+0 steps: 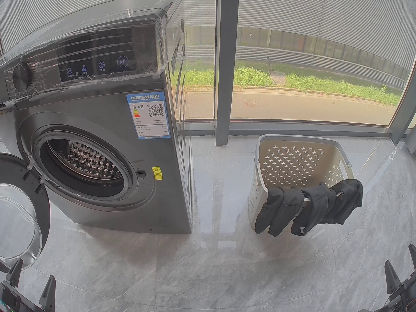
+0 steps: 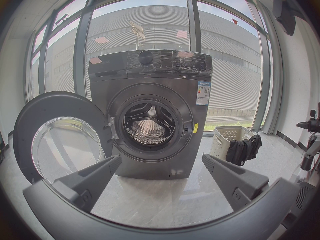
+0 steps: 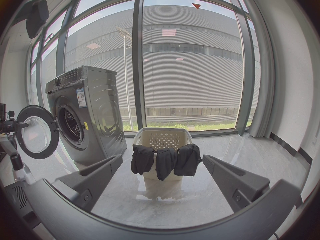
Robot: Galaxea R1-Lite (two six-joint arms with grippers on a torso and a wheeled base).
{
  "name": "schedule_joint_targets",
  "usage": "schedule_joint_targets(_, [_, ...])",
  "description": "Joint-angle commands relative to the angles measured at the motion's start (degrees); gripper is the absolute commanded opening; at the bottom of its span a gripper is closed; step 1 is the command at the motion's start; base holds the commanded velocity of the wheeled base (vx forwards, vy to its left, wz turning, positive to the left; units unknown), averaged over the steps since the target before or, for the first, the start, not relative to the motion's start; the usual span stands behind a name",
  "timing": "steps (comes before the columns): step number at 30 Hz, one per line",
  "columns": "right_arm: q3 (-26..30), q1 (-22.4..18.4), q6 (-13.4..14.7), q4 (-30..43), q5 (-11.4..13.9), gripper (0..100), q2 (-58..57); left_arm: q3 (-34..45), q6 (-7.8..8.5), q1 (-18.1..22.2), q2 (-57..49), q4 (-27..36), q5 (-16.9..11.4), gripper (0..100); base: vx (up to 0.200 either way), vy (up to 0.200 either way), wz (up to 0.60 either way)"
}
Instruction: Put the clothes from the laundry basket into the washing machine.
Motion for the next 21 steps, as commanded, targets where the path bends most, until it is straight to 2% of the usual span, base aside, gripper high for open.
schedule_joint_targets(1, [1.0,0.0,0.0,0.0,0.0,100,-0.9,0.8,-0.04,0.0,-1.0,0.0,0.0,100,0.0,-0.2,0.0])
schedule_joint_targets(10, [1.0,0.0,0.0,0.0,0.0,100,-0.9,0.8,-0.13,0.0,-1.0,0.0,0.0,100,0.0,-0.2,0.0])
schedule_joint_targets(21, [1.0,0.0,0.0,0.0,0.0,100,-0.9,0.8,-0.13,0.0,-1.0,0.0,0.0,100,0.0,0.0,0.0])
